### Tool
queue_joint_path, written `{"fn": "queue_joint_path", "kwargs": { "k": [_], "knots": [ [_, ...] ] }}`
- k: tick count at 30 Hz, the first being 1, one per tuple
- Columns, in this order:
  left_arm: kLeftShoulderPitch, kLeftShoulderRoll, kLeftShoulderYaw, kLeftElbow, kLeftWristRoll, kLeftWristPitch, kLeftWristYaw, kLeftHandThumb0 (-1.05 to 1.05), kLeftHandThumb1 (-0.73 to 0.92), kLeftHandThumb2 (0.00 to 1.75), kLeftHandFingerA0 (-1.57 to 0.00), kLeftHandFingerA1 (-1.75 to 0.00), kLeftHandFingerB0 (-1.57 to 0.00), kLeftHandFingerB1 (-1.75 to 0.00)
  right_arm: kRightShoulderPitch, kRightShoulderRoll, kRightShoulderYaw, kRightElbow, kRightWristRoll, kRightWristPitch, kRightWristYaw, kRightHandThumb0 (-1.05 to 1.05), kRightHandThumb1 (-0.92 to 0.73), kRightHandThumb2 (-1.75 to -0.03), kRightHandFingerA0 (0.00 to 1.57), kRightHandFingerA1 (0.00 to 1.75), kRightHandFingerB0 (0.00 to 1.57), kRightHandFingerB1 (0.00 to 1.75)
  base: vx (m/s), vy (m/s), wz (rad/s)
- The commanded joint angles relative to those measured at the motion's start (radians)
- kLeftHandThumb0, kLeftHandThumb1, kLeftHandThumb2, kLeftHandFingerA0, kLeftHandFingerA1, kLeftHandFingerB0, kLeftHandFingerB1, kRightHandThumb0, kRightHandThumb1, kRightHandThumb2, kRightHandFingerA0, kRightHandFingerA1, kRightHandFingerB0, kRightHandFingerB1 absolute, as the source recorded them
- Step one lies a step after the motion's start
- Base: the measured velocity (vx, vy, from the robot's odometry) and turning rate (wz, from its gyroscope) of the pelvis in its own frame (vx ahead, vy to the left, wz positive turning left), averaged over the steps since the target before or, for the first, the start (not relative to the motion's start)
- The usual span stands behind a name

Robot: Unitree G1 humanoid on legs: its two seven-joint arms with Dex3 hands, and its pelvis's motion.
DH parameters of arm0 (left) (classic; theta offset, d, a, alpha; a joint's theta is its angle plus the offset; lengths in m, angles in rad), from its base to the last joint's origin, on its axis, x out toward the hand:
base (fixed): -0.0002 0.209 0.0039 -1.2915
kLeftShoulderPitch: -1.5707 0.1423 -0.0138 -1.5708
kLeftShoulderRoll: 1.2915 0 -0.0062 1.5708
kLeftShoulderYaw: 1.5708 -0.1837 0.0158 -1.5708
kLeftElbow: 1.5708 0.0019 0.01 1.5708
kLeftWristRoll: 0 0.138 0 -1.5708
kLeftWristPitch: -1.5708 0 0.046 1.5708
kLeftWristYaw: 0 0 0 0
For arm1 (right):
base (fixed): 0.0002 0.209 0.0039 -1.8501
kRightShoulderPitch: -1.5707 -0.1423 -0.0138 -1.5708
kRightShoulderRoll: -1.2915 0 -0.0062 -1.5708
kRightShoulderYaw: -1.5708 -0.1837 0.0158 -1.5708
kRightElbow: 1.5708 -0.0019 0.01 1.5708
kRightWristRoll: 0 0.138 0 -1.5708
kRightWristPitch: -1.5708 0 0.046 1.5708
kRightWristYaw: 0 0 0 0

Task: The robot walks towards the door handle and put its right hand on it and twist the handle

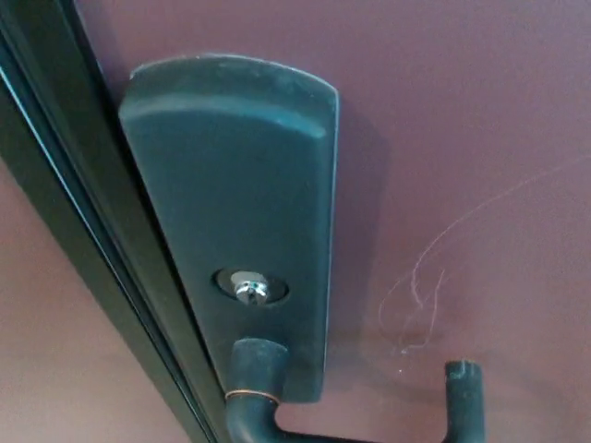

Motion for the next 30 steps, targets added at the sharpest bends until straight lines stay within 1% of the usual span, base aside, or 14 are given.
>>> {"fn": "queue_joint_path", "kwargs": {
  "k": [1, 5, 10, 16, 20, 22, 23, 30],
  "knots": [
    [0.017, 0.006, 0.003, 0.001, 0.003, -0.005, -0.009, -0.24, 0.48, 0.54, -0.56, -0.46, -0.41, -0.38, 0.009, 0.007, 0.002, 0.005, -0.002, 0.007, 0.021, -0.31, -0.60, -0.58, 0.53, 0.40, 0.46, 0.37, -0.05, 0.083, -0.10],
    [0.018, 0.005, 0.000, 0.004, 0.008, -0.009, 0.002, -0.24, 0.48, 0.54, -0.56, -0.46, -0.42, -0.38, 0.007, 0.005, 0.004, 0.006, -0.005, 0.011, 0.025, -0.32, -0.60, -0.58, 0.52, 0.40, 0.46, 0.37, -0.08, 0.158, -0.04],
    [0.012, 0.003, 0.005, 0.007, 0.002, -0.003, 0.002, -0.25, 0.48, 0.54, -0.57, -0.46, -0.42, -0.38, -0.003, 0.003, 0.017, 0.008, -0.015, 0.027, 0.018, -0.32, -0.60, -0.59, 0.49, 0.39, 0.45, 0.37, -0.12, 0.330, -0.11],
    [0.007, 0.002, 0.005, 0.017, 0.005, 0.001, 0.006, -0.25, 0.48, 0.54, -0.58, -0.47, -0.43, -0.38, 0.004, 0.005, 0.012, 0.007, -0.005, 0.007, 0.025, -0.31, -0.60, -0.59, 0.49, 0.39, 0.45, 0.37, -0.23, 0.091, -0.05],
    [0.009, 0.001, 0.006, 0.018, 0.003, -0.004, 0.006, -0.25, 0.48, 0.54, -0.58, -0.47, -0.43, -0.39, 0.004, 0.005, 0.015, 0.007, -0.007, 0.009, 0.024, -0.31, -0.60, -0.59, 0.49, 0.39, 0.45, 0.37, -0.19, 0.011, -0.03],
    [0.009, 0.001, 0.006, 0.018, 0.004, -0.004, 0.006, -0.25, 0.48, 0.54, -0.58, -0.47, -0.43, -0.39, 0.004, 0.005, 0.015, 0.007, -0.007, 0.009, 0.024, -0.31, -0.60, -0.59, 0.49, 0.39, 0.45, 0.37, -0.30, 0.031, -0.57],
    [0.013, 0.005, 0.006, 0.011, 0.003, -0.003, -0.004, -0.25, 0.48, 0.55, -0.58, -0.47, -0.43, -0.39, -0.004, 0.008, 0.017, 0.009, -0.009, 0.027, 0.014, -0.31, -0.60, -0.59, 0.49, 0.39, 0.45, 0.37, -0.39, 0.103, -0.23],
    [0.015, 0.005, 0.007, 0.022, 0.004, -0.004, -0.002, -0.25, 0.48, 0.54, -0.59, -0.47, -0.44, -0.39, -0.001, 0.006, 0.024, 0.008, -0.013, 0.021, 0.021, -0.31, -0.60, -0.59, 0.49, 0.39, 0.46, 0.37, -0.13, 0.083, 0.00]
  ]
}}
